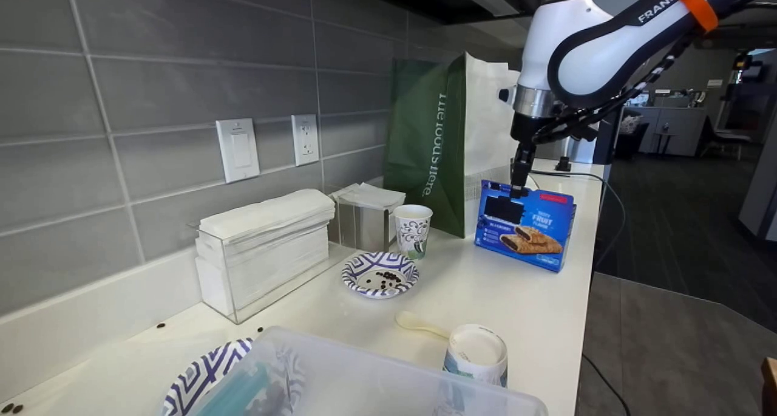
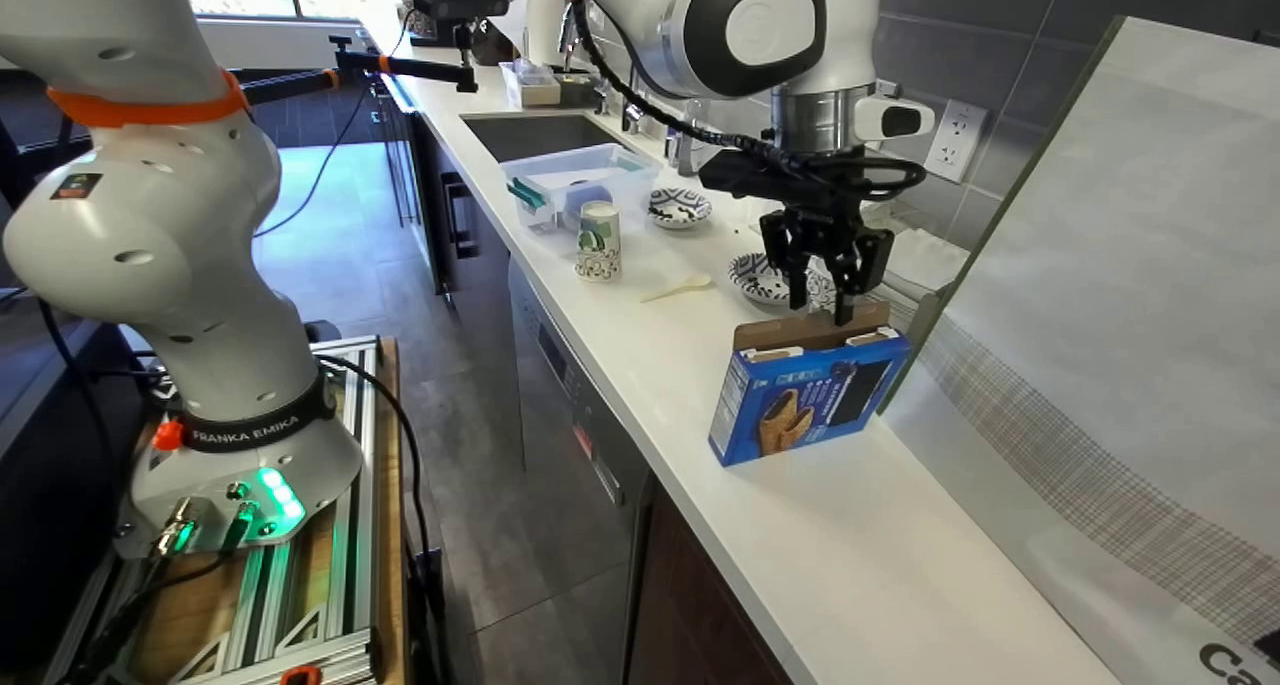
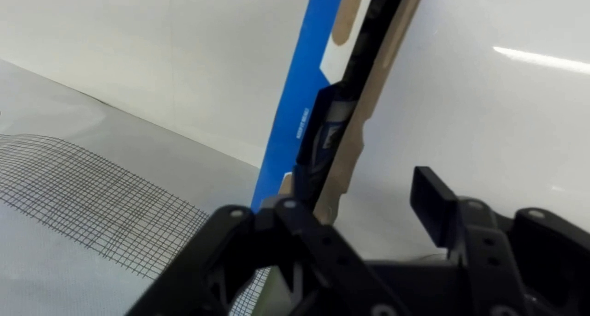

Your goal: Open the blue box

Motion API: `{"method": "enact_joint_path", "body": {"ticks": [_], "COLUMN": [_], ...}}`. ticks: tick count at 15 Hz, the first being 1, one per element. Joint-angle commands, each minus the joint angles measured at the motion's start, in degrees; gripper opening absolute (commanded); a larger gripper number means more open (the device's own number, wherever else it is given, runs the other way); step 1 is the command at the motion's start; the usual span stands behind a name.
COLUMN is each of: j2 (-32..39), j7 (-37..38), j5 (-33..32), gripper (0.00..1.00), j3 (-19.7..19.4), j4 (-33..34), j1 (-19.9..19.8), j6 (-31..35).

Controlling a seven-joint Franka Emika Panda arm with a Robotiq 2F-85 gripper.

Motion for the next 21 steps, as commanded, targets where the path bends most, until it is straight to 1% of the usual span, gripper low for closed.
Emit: {"method": "enact_joint_path", "body": {"ticks": [1,2,3,6,8,10,11,15,17,18,21], "j2": [-2.37,-3.17,-3.88,-7.48,-10.9,-15.77,-18.15,-27.08,-30.85,-26.04,-29.83], "j7": [-0.9,-0.54,0.03,2.45,1.94,1.36,1.84,3.56,2.64,2.9,2.81], "j5": [1.68,1.75,1.43,2.5,7.86,11.09,11.7,14.54,16.02,13.74,14.35], "gripper": [0.93,0.99,1.0,1.0,1.0,1.0,1.0,1.0,1.0,1.0,1.0], "j3": [0.26,0.38,0.48,0.72,0.22,-0.39,-0.7,-3.24,-5.55,-4.27,-5.81], "j4": [-0.9,-0.95,-0.97,-1.75,-2.88,-5.53,-6.9,-11.26,-13.22,-9.33,-11.86], "j1": [0.39,0.48,0.51,0.72,1.3,1.58,1.47,0.49,0.35,0.75,0.42], "j6": [-0.16,-0.48,-0.81,-2.66,-3.13,-1.53,-0.34,-5.07,-7.01,-5.73,-6.23]}}
